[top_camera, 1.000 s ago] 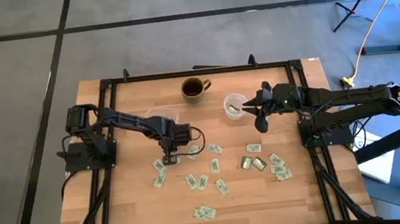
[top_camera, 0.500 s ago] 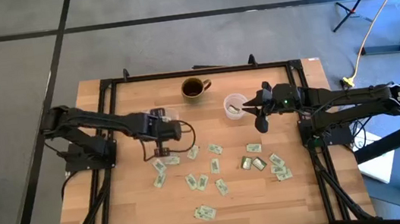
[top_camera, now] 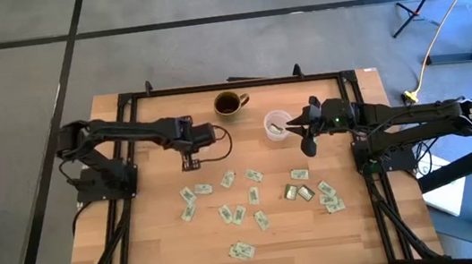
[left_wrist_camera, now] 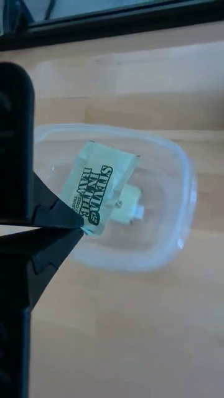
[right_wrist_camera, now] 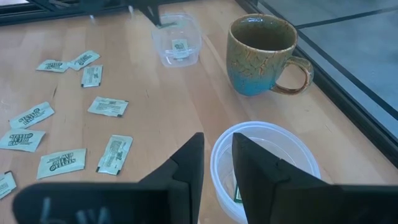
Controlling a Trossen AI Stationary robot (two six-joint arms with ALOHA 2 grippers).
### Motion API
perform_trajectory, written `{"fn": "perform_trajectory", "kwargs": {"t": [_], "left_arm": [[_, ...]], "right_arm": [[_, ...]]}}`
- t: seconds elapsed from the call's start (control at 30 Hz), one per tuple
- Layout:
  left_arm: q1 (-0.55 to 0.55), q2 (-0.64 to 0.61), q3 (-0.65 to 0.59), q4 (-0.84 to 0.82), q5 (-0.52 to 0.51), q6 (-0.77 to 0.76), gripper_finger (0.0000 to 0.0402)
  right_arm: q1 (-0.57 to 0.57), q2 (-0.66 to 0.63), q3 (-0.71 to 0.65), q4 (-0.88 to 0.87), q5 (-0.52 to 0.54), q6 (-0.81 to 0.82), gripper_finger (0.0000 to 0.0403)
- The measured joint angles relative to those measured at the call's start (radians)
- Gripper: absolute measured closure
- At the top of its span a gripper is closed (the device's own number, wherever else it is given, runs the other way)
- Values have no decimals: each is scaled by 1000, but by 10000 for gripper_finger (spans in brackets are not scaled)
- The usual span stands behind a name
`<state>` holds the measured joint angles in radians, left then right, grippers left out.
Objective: Pick and place Stevia / Truvia into bins
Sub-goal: Put the light green stevia packet into the left transparent container
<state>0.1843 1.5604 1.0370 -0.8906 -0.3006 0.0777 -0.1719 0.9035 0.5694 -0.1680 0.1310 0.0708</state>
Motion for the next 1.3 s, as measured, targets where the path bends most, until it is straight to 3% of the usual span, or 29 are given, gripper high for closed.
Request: {"fn": "perform_trajectory", "kwargs": {"t": [0.57, 1.03, 1.3], "left_arm": [[119, 115, 0, 11, 118, 45, 397], [118, 92, 1, -7, 85, 29, 343], [34, -17, 1, 5, 179, 6, 342]], "right_arm": [[0, 1, 0, -2, 0, 0, 315], [0, 1, 0, -2, 0, 0, 315], [0, 1, 0, -18, 0, 0, 315]]}}
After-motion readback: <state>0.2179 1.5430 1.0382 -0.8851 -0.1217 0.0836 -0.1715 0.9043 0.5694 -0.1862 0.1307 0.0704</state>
